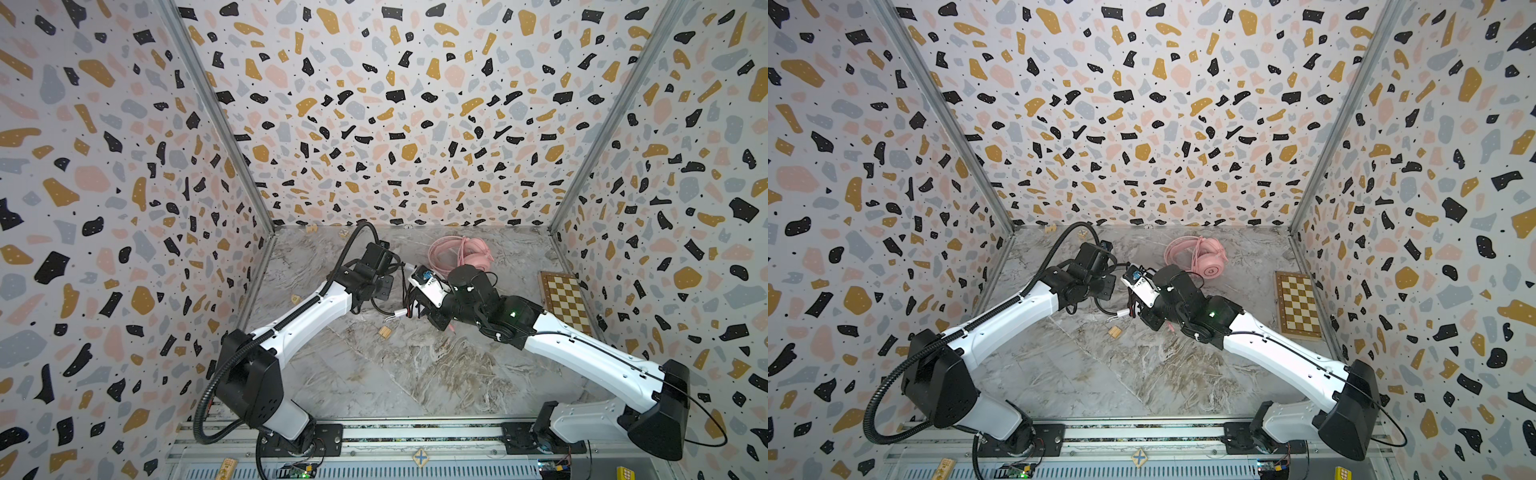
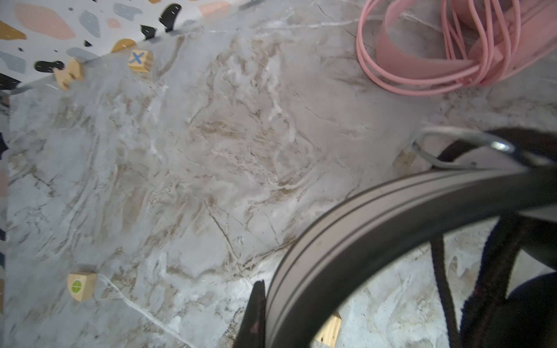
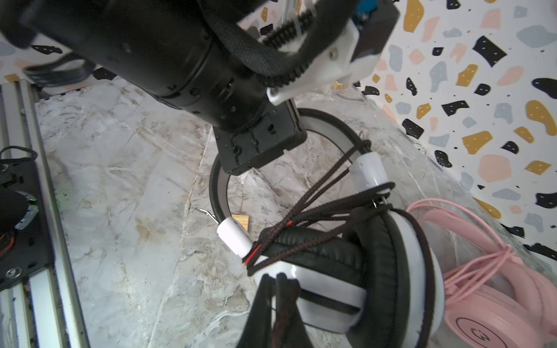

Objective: Wrap the headphones

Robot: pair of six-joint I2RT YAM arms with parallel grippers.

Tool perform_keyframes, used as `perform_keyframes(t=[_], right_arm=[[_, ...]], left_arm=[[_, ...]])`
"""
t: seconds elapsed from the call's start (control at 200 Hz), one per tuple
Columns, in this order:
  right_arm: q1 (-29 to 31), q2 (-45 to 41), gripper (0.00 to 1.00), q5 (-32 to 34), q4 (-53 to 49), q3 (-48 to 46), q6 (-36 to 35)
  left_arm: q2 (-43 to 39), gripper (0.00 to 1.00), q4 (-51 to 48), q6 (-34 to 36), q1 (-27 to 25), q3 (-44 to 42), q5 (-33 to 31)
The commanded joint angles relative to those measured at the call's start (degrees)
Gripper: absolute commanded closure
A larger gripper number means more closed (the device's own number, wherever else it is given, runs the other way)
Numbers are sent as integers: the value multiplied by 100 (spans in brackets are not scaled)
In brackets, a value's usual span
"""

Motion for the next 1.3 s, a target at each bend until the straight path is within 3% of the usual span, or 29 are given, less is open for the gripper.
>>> perform_keyframes(t=[0.0, 0.17, 0.516, 0.686, 0.801, 0.986, 1.101, 1.236, 1.296], right_arm=[[24, -290, 92, -697, 569, 271, -34], [48, -335, 93, -1407, 840, 69, 269], [337, -212, 94, -1884, 1339, -287, 649], [358, -224, 94, -1829, 1436, -338, 668], [363, -215, 94, -2092, 1522, -271, 684], [479, -155, 94, -2291, 1969, -495, 960], [532, -226, 95, -2308, 2575, -1077, 1190], [537, -364, 95, -2107, 2369, -1297, 1170], [535, -531, 95, -2075, 2367, -1384, 1184]], left_arm=[[-67, 100, 475, 102, -26, -80, 593], [97, 100, 821, -221, 2, 132, 1429], [706, 100, 1300, -1195, 136, 854, 2759], [607, 100, 1437, -1436, 176, 812, 2658], [607, 100, 1895, -1772, 359, 719, 3203], [555, 100, 2206, -2163, 627, 761, 3405], [509, 100, 2424, -2734, 661, 799, 3377], [486, 100, 2121, -2457, 707, 1073, 2971], [495, 100, 2363, -2659, 865, 935, 3148]])
